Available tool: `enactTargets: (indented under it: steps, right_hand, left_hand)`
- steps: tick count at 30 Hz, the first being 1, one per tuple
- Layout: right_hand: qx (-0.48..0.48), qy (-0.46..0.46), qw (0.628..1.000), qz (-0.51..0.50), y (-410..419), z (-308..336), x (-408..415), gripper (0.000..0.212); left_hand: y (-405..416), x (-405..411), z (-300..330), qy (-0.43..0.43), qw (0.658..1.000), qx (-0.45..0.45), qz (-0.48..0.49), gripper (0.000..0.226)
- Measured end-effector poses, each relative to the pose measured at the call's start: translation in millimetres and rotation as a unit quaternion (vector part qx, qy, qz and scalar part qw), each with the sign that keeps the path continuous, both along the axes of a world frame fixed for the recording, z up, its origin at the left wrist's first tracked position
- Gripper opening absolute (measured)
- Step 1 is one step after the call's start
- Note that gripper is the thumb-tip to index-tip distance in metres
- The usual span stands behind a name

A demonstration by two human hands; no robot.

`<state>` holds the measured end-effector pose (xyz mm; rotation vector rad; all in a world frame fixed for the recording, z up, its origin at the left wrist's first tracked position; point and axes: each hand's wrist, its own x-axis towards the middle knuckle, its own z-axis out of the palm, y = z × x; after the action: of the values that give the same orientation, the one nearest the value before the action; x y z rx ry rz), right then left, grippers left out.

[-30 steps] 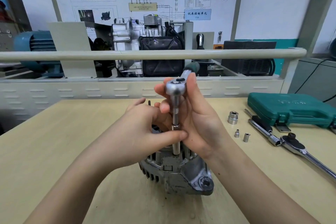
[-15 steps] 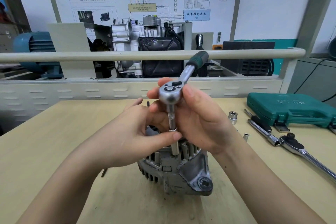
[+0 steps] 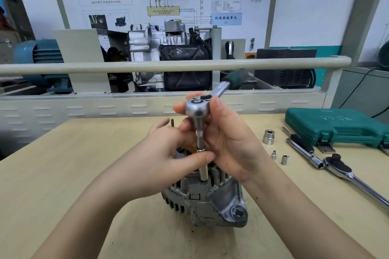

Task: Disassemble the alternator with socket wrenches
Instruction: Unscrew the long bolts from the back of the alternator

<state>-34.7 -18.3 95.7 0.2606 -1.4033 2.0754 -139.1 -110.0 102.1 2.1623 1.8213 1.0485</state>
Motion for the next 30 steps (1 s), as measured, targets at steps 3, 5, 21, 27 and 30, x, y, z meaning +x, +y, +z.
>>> enactTargets:
  steps: [3,5,21,27,30]
  right_hand:
    - [-0.009,-0.017,1.000,-0.004,2,1,0,0.034]
    - [-0.020,-0.016,1.000,-0.002,2,1,1,0.034]
    - [-0.011,-0.012,0.999,-0.031,-1,4,3,0.034]
    - [-0.041,-0.008,0.998,-0.039,-3,3,2,0.035]
    - [-0.059,0.012,0.996,-0.064,-3,5,4,0.021]
  left_hand:
    - [3,-1,-1,-0.015,0.999,-0.026,-0.016,0.045]
    - [5,-3,-1,-0.019,0.999,-0.029,-0.010,0.050]
    - [4,3,0,-0.069,0.998,-0.007,-0.011,0.025]
    - [6,6,-2,-0.051,0.998,0.032,0.013,0.038]
    - [7,9,-2,-0.073,0.996,0.044,0.032,0.025]
